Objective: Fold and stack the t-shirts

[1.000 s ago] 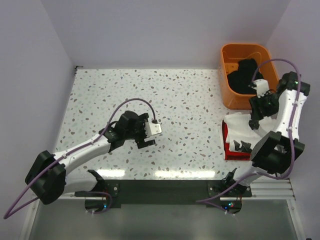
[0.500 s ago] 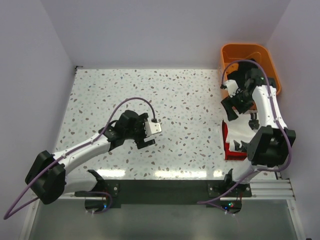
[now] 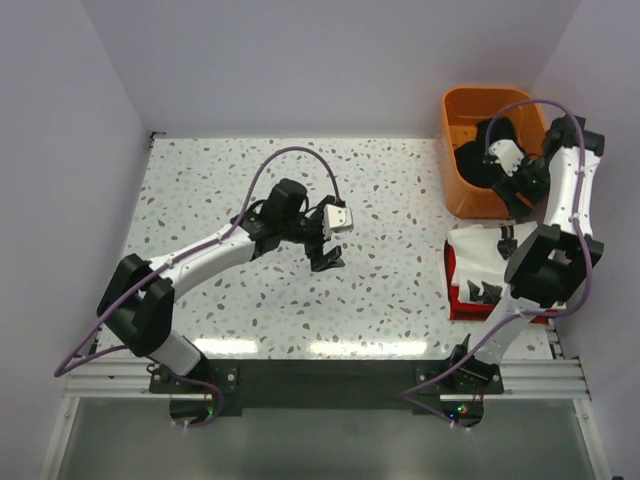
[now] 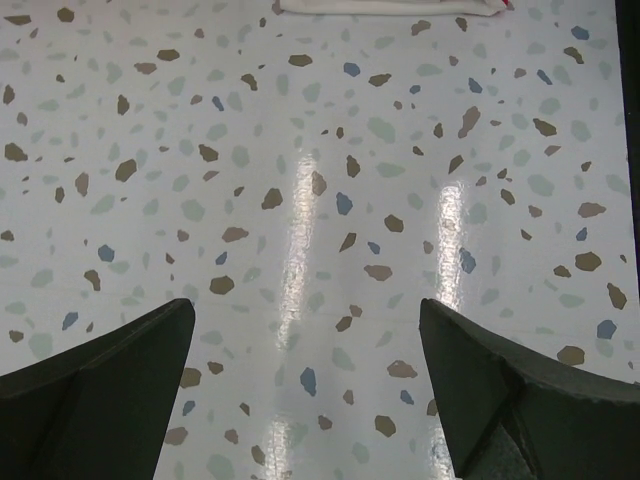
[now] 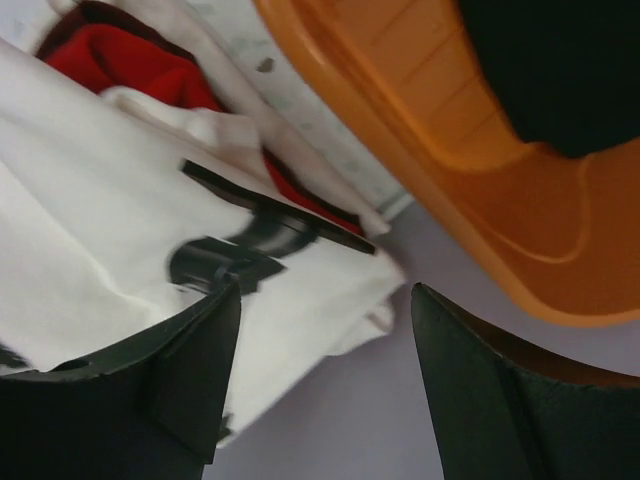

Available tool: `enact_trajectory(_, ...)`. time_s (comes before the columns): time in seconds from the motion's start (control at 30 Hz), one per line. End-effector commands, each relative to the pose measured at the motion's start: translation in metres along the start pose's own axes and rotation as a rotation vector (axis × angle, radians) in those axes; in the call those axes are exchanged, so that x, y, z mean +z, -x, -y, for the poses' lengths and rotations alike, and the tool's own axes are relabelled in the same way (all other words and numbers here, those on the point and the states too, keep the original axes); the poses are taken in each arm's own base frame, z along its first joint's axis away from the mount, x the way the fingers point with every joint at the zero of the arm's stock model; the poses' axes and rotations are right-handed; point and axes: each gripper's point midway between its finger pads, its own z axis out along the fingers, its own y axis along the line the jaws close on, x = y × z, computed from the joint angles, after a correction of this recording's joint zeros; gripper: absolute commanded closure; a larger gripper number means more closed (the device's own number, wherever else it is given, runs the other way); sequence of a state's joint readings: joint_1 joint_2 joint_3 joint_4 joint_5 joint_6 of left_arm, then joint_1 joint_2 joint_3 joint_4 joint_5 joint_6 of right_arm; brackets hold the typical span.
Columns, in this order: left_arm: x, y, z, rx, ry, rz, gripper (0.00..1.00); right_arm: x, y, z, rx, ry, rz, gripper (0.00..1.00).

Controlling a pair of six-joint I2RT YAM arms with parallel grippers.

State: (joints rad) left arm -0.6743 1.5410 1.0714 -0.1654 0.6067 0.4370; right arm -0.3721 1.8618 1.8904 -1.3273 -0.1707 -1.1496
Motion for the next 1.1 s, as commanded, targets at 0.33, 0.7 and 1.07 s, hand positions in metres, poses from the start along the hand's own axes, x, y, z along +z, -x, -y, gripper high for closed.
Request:
enact_trajectory(0.33, -0.004, 0.017, 0.008, 0.146, -0.107, 0.034, 0.0, 0.016, -0.043, 0.019, -0.546, 0.238, -0.075, 0.38)
enact_trajectory(0.7, -0.006, 0.013, -0.004, 0.161, -0.088, -0.017, 0.0, 0.006, -0.041, 0.002, -0.669, 0.212, -0.043, 0.5)
enact_trajectory(1.07, -0.006, 0.013, -0.007, 0.152, -0.085, -0.04, 0.0, 0.01, -0.044, 0.009, -0.774, 0.179, -0.039, 0.49)
